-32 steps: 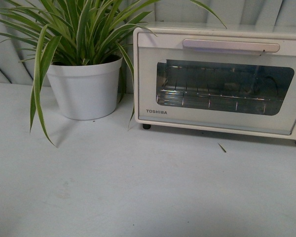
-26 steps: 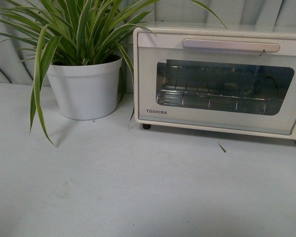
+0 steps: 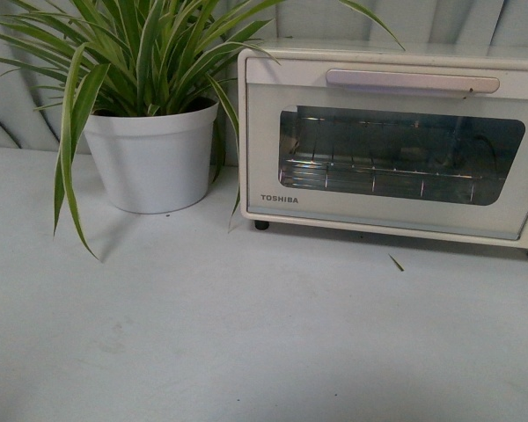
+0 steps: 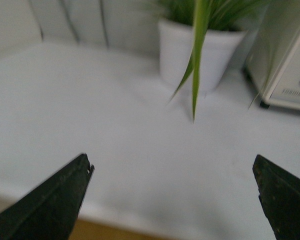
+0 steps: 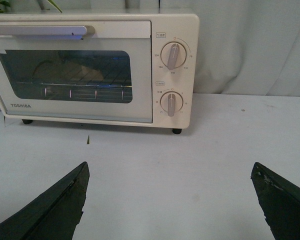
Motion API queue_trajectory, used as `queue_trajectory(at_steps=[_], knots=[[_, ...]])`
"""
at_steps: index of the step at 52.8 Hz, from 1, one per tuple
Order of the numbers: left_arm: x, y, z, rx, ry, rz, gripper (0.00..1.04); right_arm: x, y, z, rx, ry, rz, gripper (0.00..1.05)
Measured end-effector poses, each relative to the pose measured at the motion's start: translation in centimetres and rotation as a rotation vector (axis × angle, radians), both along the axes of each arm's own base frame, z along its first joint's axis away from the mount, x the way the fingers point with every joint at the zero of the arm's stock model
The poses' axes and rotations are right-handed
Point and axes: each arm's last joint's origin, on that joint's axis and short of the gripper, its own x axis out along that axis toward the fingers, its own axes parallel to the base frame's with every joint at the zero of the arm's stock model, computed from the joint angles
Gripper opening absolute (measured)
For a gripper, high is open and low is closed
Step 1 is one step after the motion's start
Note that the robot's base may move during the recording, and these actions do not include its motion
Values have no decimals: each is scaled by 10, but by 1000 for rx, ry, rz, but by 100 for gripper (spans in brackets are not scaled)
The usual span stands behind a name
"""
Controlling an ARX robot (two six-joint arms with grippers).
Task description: Open oven
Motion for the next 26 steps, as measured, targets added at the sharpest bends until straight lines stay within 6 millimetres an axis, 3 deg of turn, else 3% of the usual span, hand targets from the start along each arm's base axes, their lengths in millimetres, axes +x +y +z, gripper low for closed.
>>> queue_trajectory(at_steps=[10, 18, 26], knots=[[17, -16, 2, -268, 182, -62, 98, 0, 0, 0, 0, 0, 0, 95], [58, -45, 22, -526, 261, -137, 98, 0, 0, 0, 0, 0, 0, 95], [99, -77, 19, -680, 373, -198, 98, 0, 0, 0, 0, 0, 0, 95]])
